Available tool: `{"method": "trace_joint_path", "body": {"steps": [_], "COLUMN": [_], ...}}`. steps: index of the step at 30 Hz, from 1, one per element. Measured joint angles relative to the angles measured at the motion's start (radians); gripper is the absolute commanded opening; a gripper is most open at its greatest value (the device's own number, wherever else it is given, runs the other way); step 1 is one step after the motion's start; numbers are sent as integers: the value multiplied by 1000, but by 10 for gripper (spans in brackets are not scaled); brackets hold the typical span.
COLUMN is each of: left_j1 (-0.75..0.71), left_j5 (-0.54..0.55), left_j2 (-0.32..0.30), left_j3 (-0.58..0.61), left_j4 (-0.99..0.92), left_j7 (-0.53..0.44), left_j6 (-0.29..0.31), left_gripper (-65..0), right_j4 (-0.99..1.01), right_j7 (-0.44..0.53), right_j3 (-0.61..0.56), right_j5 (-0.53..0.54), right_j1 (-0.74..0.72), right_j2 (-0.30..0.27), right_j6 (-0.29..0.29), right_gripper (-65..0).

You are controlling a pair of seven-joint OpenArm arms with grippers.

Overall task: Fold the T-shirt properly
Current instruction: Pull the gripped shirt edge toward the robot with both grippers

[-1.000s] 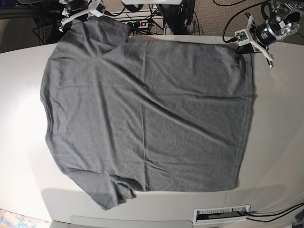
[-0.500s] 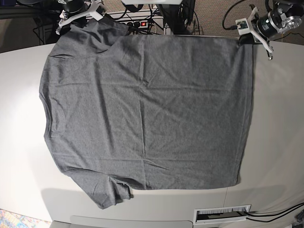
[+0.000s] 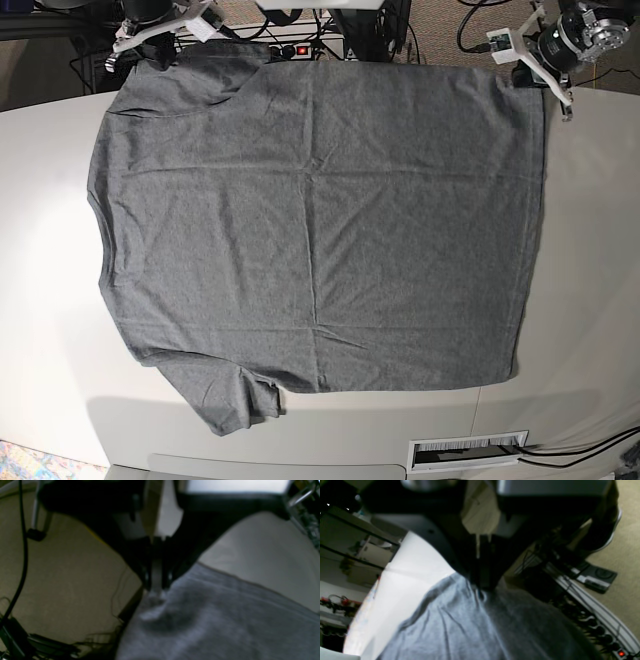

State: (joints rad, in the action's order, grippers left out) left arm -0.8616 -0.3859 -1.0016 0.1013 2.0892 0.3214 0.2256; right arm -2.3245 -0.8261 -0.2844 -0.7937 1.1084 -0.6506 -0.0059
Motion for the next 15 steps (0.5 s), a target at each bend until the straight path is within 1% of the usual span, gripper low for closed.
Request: {"method": "trace_joint_path", "body": {"steps": [1, 2, 3, 5, 6, 10, 13, 15], "left_j1": [0, -1, -2, 6, 21, 105, 171, 227], "left_j5": [-17, -24, -40, -85, -85, -51, -5, 32], "left_j2": [-4, -12, -19, -21, -21, -21, -20, -15], "left_j3": [0, 2, 2, 2, 1, 1, 2, 3], "left_j4": [22, 42, 61, 86, 92, 92, 85, 62], "left_j7": [5, 7, 13, 23, 23, 19, 7, -8], "left_j6": [-1, -17, -42, -97, -106, -113, -109, -105], "left_gripper": [-650, -650, -650, -650, -650, -650, -650, -650], "right_j4": [0, 0, 0, 0, 0, 0, 0, 0], "right_j7": [1, 9, 19, 39, 46, 85, 94, 98], "right_j3": [0, 0, 2, 2, 2, 2, 2, 3], "right_j5": [-25, -47, -71, -78, -77, -60, 16, 26], "right_j1": [0, -1, -3, -15, -27, -118, -201, -252], "right_j2": [0, 0, 0, 0, 0, 1, 3, 9], "right_j6": [-6, -28, -40, -53, -54, -54, -49, -53], "right_gripper": [-650, -650, -650, -650, -650, -650, -650, -650]}}
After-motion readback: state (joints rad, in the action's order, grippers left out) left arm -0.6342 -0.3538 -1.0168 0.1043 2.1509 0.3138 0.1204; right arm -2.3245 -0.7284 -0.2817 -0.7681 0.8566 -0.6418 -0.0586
